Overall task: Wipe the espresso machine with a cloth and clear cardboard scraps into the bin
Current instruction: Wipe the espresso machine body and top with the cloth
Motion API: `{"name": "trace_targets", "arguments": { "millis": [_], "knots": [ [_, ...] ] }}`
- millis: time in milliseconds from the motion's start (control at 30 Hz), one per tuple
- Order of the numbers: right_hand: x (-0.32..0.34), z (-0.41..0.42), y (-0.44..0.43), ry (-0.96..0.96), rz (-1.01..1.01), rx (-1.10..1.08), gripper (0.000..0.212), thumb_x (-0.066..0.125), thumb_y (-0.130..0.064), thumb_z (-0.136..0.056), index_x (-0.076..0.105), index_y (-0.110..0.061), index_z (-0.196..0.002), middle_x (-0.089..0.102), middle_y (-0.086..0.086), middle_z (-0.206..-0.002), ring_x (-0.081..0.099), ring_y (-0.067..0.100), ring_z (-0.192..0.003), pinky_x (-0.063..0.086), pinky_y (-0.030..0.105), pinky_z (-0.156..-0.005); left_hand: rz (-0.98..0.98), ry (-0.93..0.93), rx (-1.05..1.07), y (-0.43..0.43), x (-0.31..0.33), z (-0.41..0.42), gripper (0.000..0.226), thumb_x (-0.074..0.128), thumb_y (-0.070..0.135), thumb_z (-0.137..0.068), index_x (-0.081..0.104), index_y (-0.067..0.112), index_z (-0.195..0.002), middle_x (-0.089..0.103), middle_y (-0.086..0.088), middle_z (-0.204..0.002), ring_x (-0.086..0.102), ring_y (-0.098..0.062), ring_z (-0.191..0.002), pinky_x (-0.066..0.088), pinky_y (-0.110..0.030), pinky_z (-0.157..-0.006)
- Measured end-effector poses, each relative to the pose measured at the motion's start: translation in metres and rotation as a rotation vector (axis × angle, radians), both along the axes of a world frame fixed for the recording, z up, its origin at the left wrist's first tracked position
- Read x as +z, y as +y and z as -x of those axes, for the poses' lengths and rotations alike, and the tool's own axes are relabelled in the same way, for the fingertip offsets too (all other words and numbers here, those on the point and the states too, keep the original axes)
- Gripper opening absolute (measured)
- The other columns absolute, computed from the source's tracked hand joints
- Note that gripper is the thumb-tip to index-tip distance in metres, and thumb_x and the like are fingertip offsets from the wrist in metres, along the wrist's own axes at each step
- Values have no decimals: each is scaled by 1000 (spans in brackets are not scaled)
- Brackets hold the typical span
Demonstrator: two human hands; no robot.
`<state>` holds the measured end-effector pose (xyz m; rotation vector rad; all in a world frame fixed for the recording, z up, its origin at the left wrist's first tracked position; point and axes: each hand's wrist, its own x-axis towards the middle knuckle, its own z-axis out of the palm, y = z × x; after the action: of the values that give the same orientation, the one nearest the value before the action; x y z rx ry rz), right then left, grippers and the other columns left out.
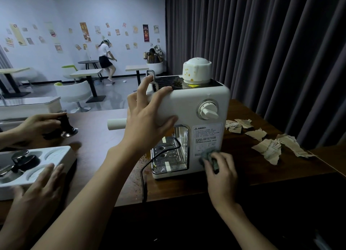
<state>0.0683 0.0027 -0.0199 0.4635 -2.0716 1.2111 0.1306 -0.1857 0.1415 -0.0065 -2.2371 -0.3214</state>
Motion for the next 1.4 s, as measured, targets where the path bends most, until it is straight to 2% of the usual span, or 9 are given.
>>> {"name": "trace_targets", "arguments": {
  "millis": [67,200,367,500,700,967,1100,1267,1400],
  "knots": [
    [0,-5,-5,-50,35,-42,30,80,-4,-75,69,-2,-103,61,11,-106,66,26,-89,48,24,-70,2,-2,-4,-1,0,0,67,75,43,-80,45,36,-139,11,-3,-160,23,-31,-131,38,-57,-103],
    [-4,-15,-14,-6,-139,82,32,82,0,-72,69,-3,-101,61,12,-104,65,24,-85,54,27,-65,11,-3,-14,-3,0,0,67,74,43,-80,45,37,-140,11,-3,-160,24,-30,-131,37,-55,-105],
    [-9,-3,1,-176,59,-85,32,77,-2,-78,66,-3,-109,56,11,-113,62,28,-97,49,28,-74,28,6,-31,-7,-2,0,72,75,43,-78,41,38,-141,9,-2,-161,24,-29,-131,35,-53,-106],
    [-17,-15,-12,-109,-81,-7,35,81,-1,-73,67,-4,-105,59,12,-110,64,27,-92,50,28,-73,35,15,-29,-8,-3,1,72,75,44,-77,41,38,-141,9,-1,-161,23,-28,-132,35,-54,-105],
    [-19,-13,-10,-221,16,-146,32,80,-6,-76,68,-6,-105,62,10,-108,65,30,-89,45,28,-68,28,4,-30,-7,-2,0,72,77,41,-77,43,37,-140,10,-3,-162,24,-27,-130,34,-51,-104],
    [-18,-44,-48,-204,-99,29,32,85,-4,-69,70,-7,-98,65,12,-103,67,32,-87,57,38,-70,15,10,-35,-5,-2,-1,70,77,40,-78,44,35,-140,10,-3,-161,25,-28,-129,34,-51,-104],
    [-13,-62,-77,-136,-181,142,26,85,-5,-68,68,-8,-86,64,12,-96,67,31,-80,56,32,-67,7,2,-40,-5,-2,-1,70,77,39,-78,44,36,-140,8,-2,-162,24,-27,-129,34,-51,-104],
    [-12,-69,-89,-76,-251,170,31,89,-6,-61,64,-9,-80,62,10,-89,66,28,-76,56,30,-65,-8,2,-38,-5,-3,0,71,77,39,-78,43,37,-140,7,0,-162,23,-26,-131,32,-48,-105],
    [-11,-68,-87,-37,-320,196,31,88,-10,-62,62,-11,-78,60,6,-87,63,25,-74,54,29,-60,-8,14,-40,-5,-3,2,70,78,38,-77,44,37,-139,8,0,-161,23,-26,-131,27,-39,-104]
  ]
}}
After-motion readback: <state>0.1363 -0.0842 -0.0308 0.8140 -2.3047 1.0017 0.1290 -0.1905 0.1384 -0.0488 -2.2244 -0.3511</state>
